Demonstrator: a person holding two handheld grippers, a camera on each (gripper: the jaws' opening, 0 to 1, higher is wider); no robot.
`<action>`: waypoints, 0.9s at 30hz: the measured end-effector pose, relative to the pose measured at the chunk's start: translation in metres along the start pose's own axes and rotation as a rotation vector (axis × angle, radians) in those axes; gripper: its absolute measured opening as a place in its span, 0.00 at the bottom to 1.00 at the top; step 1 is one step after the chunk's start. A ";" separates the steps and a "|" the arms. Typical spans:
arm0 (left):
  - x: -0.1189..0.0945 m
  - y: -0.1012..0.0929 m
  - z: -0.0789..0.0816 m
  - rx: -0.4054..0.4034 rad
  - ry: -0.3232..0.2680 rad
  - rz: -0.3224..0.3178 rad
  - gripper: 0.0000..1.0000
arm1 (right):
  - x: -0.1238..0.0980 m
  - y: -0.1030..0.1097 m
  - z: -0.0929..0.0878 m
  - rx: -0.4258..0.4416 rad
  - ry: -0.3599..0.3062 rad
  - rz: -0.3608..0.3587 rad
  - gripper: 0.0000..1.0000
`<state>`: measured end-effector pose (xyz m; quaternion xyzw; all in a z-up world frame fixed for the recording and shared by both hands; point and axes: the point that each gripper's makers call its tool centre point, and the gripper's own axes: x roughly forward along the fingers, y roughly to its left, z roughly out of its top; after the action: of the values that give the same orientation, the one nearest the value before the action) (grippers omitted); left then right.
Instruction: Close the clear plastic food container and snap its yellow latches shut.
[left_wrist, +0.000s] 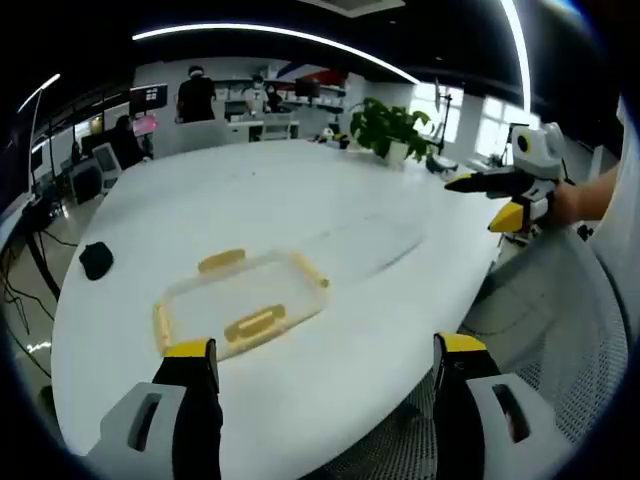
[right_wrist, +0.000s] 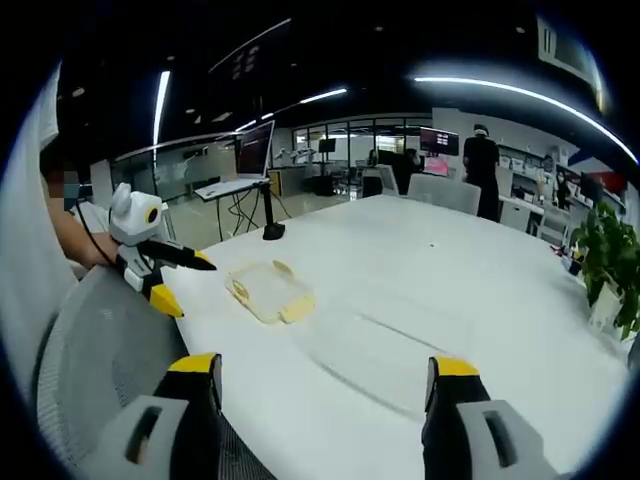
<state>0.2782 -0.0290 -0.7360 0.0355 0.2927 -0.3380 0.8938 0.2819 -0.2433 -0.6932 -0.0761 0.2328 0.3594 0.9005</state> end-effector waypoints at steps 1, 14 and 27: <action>0.000 0.000 0.000 0.001 -0.001 0.000 0.87 | 0.000 0.000 0.001 -0.004 -0.002 -0.002 0.84; 0.000 -0.001 -0.001 0.005 0.012 -0.001 0.86 | 0.002 0.008 -0.001 -0.028 0.014 0.021 0.86; -0.001 0.001 0.001 0.006 0.010 0.007 0.86 | 0.005 0.011 0.000 -0.051 0.034 0.042 0.87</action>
<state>0.2786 -0.0279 -0.7343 0.0408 0.2958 -0.3358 0.8933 0.2775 -0.2324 -0.6953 -0.1002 0.2402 0.3829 0.8864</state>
